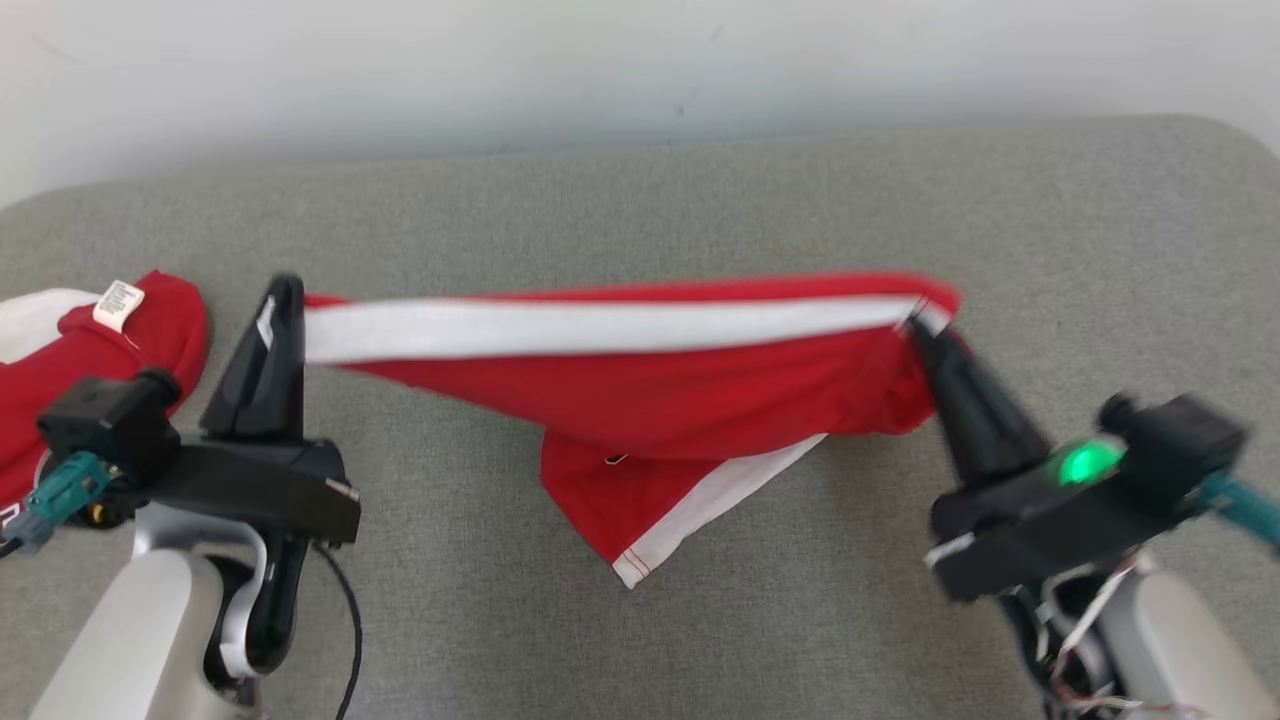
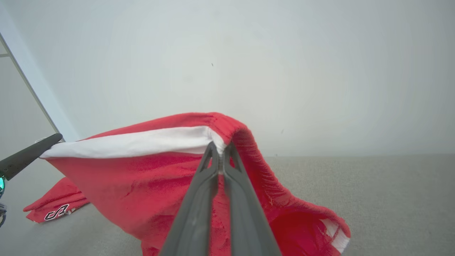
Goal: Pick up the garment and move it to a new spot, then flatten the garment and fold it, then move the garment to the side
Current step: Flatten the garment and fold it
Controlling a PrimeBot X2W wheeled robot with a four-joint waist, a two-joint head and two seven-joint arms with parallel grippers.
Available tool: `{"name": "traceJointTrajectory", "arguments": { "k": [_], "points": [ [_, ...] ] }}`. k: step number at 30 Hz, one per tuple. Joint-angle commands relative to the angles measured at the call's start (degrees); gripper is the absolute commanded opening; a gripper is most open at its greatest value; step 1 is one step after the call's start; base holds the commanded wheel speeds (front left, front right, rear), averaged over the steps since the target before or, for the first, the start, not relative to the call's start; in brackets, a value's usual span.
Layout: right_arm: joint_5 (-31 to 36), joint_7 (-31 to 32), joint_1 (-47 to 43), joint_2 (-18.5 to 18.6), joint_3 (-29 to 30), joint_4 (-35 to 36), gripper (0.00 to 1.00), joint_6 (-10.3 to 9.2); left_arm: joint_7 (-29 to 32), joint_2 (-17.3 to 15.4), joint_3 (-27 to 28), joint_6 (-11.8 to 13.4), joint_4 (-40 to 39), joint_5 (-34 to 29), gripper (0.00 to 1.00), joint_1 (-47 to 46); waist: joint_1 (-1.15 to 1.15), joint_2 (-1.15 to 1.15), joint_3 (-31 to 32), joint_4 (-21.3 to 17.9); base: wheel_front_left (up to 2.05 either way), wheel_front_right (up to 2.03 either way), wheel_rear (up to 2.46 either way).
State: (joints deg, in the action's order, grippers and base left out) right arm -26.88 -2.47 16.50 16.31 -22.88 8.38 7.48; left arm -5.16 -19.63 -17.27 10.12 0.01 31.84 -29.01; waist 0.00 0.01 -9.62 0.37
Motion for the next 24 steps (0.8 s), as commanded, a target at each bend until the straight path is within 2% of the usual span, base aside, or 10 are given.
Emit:
{"name": "traceJointTrajectory", "arguments": {
  "k": [1,13,19,24],
  "points": [
    [-0.7,0.0,0.9,0.2,0.9,0.9,0.0,0.02,-0.6,-0.3,0.3,0.6,-1.4,-1.0,0.0,-0.6,0.0,-0.01,1.1,-0.2,0.0,0.0,0.0],
    [-5.2,1.6,9.2,0.2,7.4,8.3,0.0,0.02,0.0,-1.2,-1.4,5.0,-18.2,-9.2,0.0,-7.5,0.0,-0.01,3.7,0.0,0.0,0.0,0.0],
    [-6.9,2.7,11.0,0.4,8.1,10.2,0.0,0.02,2.0,-1.6,-2.9,5.5,-24.2,-12.0,0.0,-10.9,0.0,-0.01,4.5,0.1,0.0,0.0,0.0],
    [-7.7,3.4,12.8,0.5,7.2,9.1,0.0,0.02,3.9,-1.4,-3.9,5.2,-24.6,-11.8,0.0,-12.4,0.0,-0.01,4.2,-0.2,0.0,0.0,0.0]
  ]
}}
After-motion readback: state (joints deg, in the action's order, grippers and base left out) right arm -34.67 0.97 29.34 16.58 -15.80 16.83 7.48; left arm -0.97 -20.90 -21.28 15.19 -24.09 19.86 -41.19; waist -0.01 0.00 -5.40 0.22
